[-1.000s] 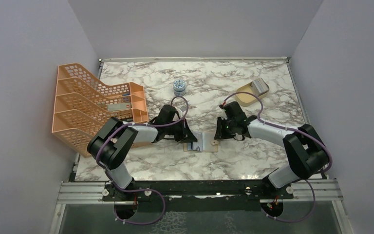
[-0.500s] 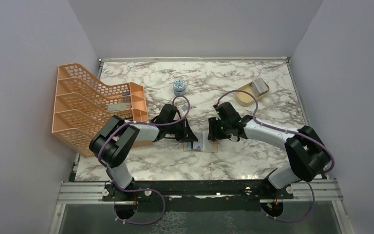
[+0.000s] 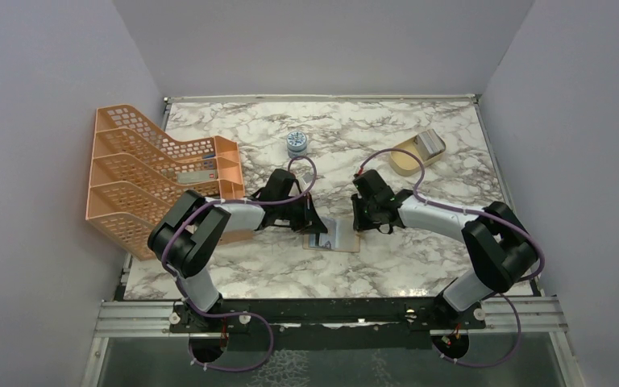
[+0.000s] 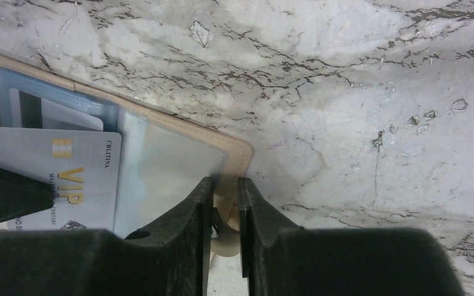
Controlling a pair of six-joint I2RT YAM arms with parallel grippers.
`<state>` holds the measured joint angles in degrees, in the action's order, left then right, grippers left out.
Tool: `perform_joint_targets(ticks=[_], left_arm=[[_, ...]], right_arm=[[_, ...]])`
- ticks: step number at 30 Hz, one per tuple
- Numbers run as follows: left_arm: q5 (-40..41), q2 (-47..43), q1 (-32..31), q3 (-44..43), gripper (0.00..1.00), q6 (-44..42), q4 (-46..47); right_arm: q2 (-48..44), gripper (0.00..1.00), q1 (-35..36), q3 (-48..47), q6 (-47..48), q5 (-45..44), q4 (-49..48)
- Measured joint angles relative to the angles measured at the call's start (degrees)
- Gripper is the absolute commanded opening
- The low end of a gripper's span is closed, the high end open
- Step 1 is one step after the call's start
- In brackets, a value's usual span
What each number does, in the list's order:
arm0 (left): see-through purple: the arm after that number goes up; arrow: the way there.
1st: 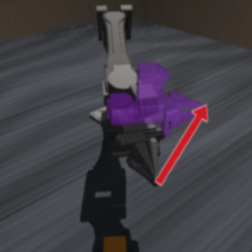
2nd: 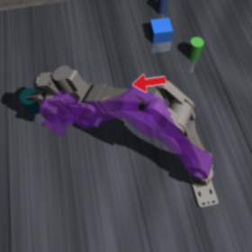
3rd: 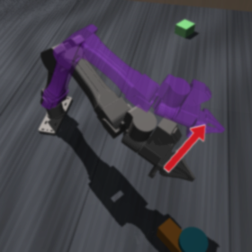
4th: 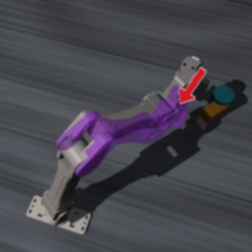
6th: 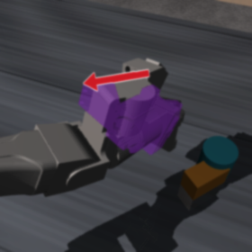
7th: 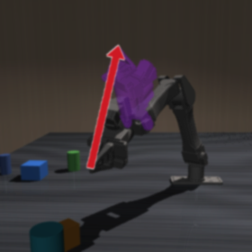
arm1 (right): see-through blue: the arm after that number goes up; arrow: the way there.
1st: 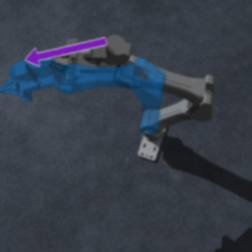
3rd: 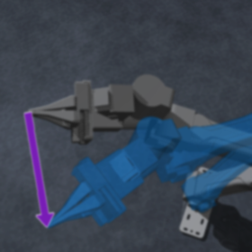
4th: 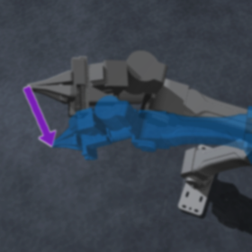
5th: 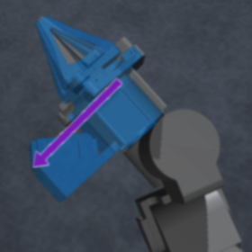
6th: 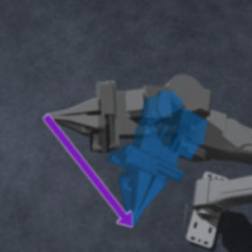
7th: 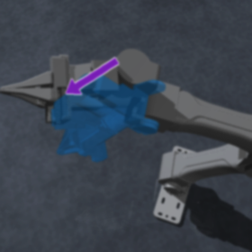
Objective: Put the credit cards into the card holder
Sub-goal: Insert the credit card into the card holder.
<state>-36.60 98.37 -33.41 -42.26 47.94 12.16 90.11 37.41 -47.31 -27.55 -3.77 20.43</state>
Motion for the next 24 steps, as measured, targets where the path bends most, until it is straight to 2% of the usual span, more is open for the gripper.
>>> perform_joint_targets(ticks=[5, 24], left_arm=[[-0.02, 0.0, 0.0, -0.48, 0.0, -0.59, -1.05], [0.0, 2.08, 0.0, -4.94, 0.0, -4.0, -5.66]], right_arm=[[0.0, 0.16, 0.0, 0.02, 0.15, -0.15, 0.0], [0.0, 0.15, 0.0, 0.24, 0.87, -0.11, -0.5]])
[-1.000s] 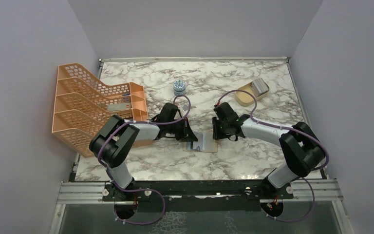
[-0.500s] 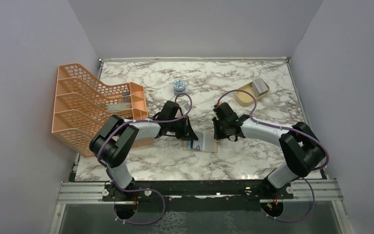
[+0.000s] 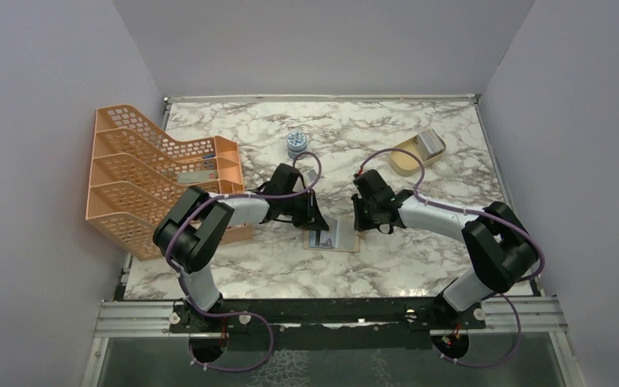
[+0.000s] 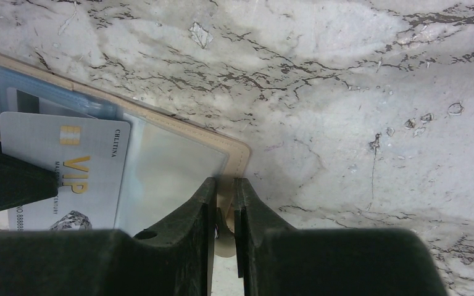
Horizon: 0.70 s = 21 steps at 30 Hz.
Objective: Put the credit cards into the card holder
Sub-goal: Insert the credit card into the card holder.
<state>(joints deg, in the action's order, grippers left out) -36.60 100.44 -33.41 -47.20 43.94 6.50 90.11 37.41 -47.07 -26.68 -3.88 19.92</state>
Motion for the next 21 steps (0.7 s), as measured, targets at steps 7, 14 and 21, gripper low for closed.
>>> perform_joint_targets(ticks=[7, 14, 21], left_arm=[[0.0, 1.66, 0.0, -1.75, 0.0, -0.74, -2.19], [0.0, 2.54, 0.0, -3.06, 0.0, -1.29, -3.63], [-0.04, 3.02, 0.0, -3.52, 0.0, -1.14, -3.61]], right_arm=[[0.0, 0.15, 0.0, 0.0, 0.02, -0.02, -0.02], [0.0, 0.15, 0.0, 0.0, 0.02, 0.0, -0.04], [0.0, 0.15, 0.0, 0.02, 0.0, 0.0, -0.04]])
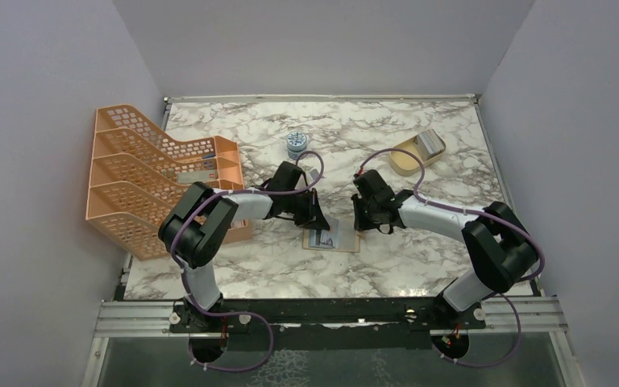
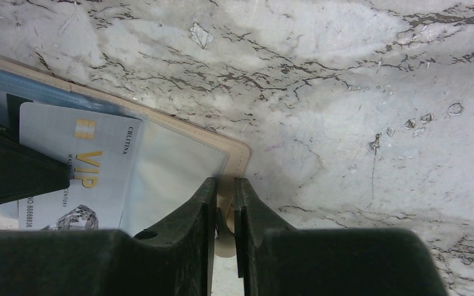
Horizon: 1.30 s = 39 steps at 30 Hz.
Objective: Put the credit cards into the card holder
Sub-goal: Insert the credit card into the card holder.
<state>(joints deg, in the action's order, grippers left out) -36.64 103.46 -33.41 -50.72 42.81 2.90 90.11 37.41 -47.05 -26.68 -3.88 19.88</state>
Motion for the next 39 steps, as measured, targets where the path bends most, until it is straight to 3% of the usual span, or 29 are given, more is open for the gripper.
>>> perform_joint_targets(ticks=[23, 31, 39], left_arm=[[-1.92, 0.26, 0.04, 4.52, 0.01, 7.45, 10.49], [-1.07, 0.22, -0.66, 4.87, 0.33, 6.6, 10.27], [4.33, -2.51, -2.38, 2.6, 0.44, 3.67, 3.41]], right_arm=[[-0.33, 0.15, 0.0, 0.24, -0.5, 0.04, 0.0], [-0.37, 0.15, 0.0, 0.24, -0.7, 0.04, 0.02], [-0.42, 0.15, 0.0, 0.26, -0.7, 0.02, 0.04]])
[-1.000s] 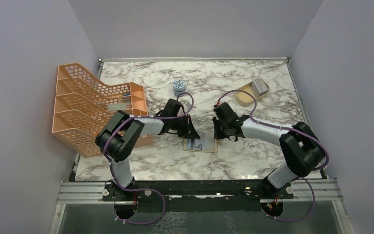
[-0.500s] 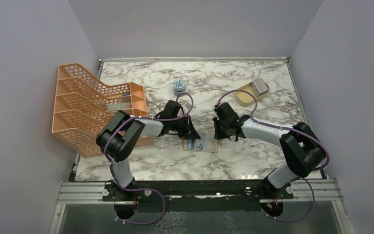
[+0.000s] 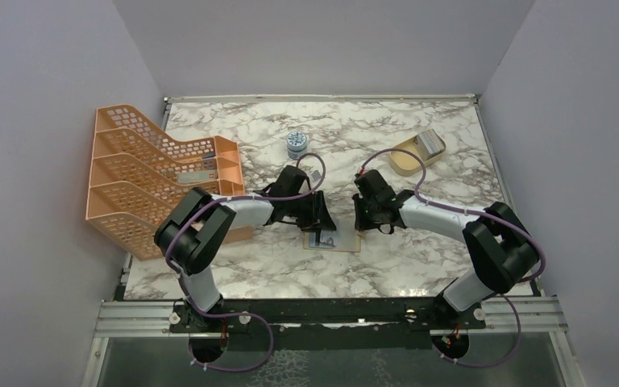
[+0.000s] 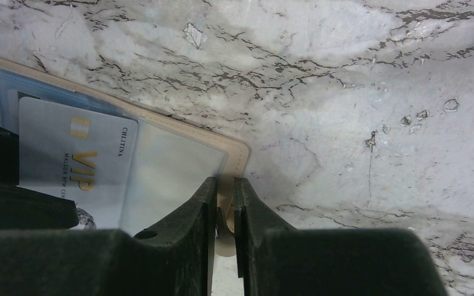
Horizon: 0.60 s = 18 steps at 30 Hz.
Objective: Put the credit cards into the card holder
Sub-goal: Insert the credit card into the card holder.
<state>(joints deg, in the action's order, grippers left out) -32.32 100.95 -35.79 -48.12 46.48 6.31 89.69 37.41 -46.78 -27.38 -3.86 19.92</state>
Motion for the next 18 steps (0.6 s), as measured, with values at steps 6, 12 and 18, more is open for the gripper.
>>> perform_joint_targets(ticks=[6, 12, 18], left_arm=[[3.96, -1.6, -0.39, -0.92, 0.45, -1.2, -3.82], [6.45, -2.19, -0.72, -1.18, 0.31, -1.46, -5.46], [8.2, -2.19, -1.11, -1.27, 0.13, -2.21, -6.86]], right_arm=[[0.0, 0.15, 0.0, 0.0, 0.0, 0.0, 0.0], [-0.02, 0.15, 0.0, 0.0, 0.0, 0.02, 0.0], [-0.02, 0.15, 0.0, 0.0, 0.02, 0.02, 0.0]])
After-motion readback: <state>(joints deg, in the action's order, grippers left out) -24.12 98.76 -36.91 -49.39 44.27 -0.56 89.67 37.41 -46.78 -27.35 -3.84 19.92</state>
